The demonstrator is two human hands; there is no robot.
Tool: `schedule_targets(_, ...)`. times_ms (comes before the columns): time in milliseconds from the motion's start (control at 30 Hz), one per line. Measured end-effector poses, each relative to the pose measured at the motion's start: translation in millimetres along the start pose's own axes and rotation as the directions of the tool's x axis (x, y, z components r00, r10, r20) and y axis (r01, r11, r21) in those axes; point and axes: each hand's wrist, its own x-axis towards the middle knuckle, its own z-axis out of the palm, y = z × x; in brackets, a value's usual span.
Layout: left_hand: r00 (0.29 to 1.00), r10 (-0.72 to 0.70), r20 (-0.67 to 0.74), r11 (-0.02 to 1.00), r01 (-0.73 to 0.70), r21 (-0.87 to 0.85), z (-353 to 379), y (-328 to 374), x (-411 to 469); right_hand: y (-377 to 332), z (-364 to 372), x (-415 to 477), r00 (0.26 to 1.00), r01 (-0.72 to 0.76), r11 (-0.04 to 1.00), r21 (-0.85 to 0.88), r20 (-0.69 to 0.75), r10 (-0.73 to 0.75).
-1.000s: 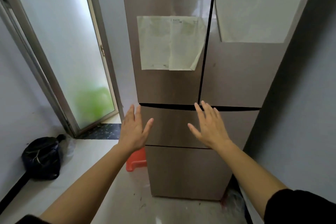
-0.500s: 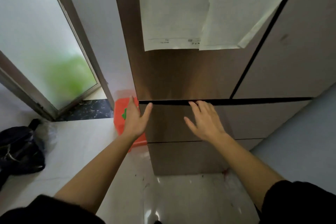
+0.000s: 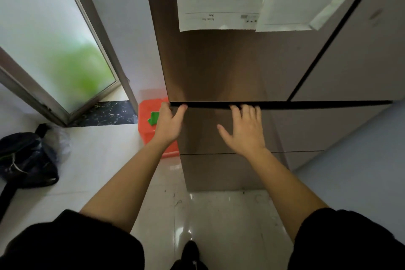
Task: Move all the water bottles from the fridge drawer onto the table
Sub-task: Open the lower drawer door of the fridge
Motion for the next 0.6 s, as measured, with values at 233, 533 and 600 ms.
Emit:
schedule_targets(233,0.999,0.025,-0.028,0.997,-0.027,-0.067,3.7,-11.8,-105.3,12.0,-27.0,-66.9,0.997,0.071,0.990,0.124,-0.019,-0.069)
schedule_targets(533,0.997,0.074,0.029,0.996,-0.073,-0.041,25.6,-13.9,-248.8,55.2,-67.3,-181.8,0.993,0.115,0.958,0.262,-0.019,-0.114)
schedule_targets(600,0.998,0.056,0.035,0.995,-0.053,-0.085,31.6,-7.6,-270.9,69.2,-76.4,-207.9,0.996,0.088,0.950,0.299,-0.012,-0.088)
